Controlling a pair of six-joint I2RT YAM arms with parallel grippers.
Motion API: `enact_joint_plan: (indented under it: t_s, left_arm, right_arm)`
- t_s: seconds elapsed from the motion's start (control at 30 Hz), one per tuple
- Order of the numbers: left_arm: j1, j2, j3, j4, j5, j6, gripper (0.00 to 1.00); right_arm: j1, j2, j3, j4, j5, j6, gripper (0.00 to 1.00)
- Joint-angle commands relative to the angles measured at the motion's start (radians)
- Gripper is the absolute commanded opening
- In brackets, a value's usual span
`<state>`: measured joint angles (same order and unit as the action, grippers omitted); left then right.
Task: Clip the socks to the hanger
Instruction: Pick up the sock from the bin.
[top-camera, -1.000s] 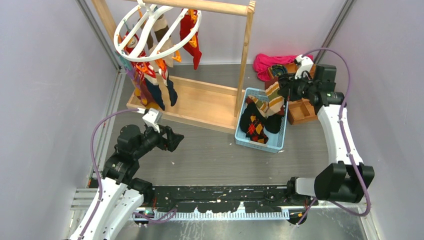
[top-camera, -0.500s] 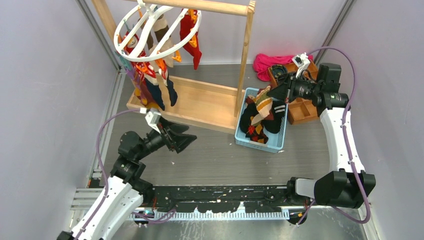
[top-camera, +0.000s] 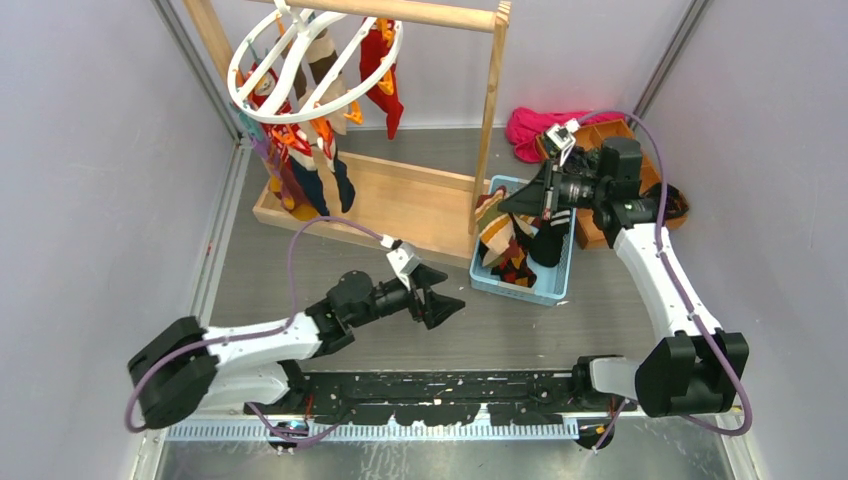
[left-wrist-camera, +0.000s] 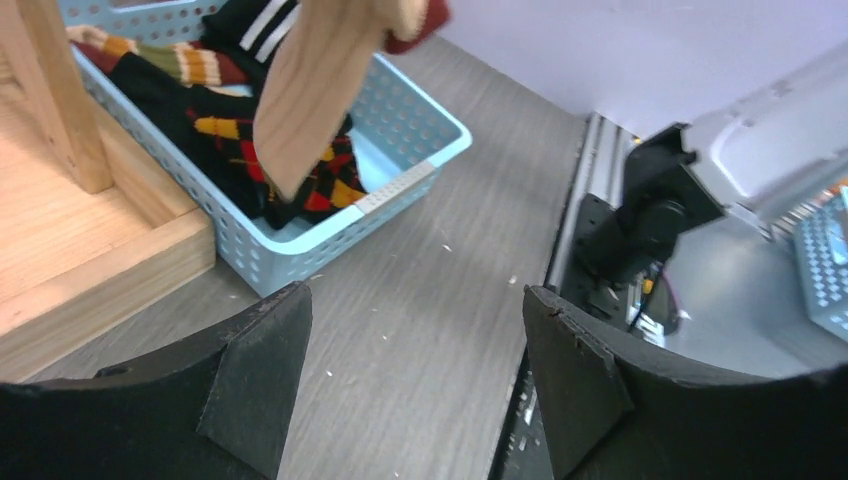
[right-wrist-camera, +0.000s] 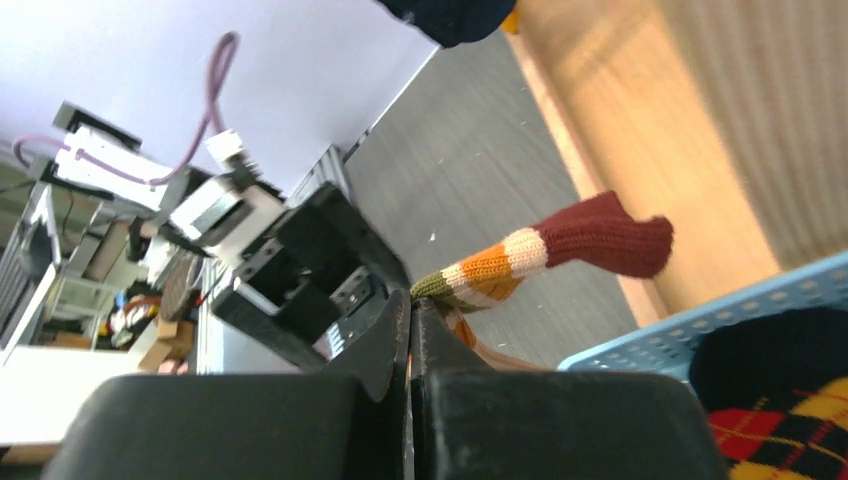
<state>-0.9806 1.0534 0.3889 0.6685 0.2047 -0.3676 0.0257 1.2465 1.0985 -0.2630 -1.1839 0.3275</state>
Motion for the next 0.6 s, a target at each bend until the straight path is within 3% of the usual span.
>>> enact_joint_plan:
  t_s: [0.0,0.23,0.4,0.57]
  left_arm:
    - [-0.003,0.153,0.059,0.372,-0.103,-0.075,0.78]
    - [-0.003,0.296,0.092,0.518,-0.185,-0.290,0.78]
    - [-0.003,0.330,0.107,0.561,-0.227,-0.476,0.78]
    - [-0.003,0.360,0.098,0.630,-0.289,-0.605,0.73]
  right_arm:
    - [0.053,-0.007,-0.011,0.088,-0.061,0.026,0.01]
    - [0.139,0.019,-0.006,0.014,-0.087,-0.086,0.01]
    - [0.183,0.040,0.029,-0.129,-0.086,-0.230,0.01]
    - [0.205,0.042,0.036,-0.162,-0.097,-0.270,0.01]
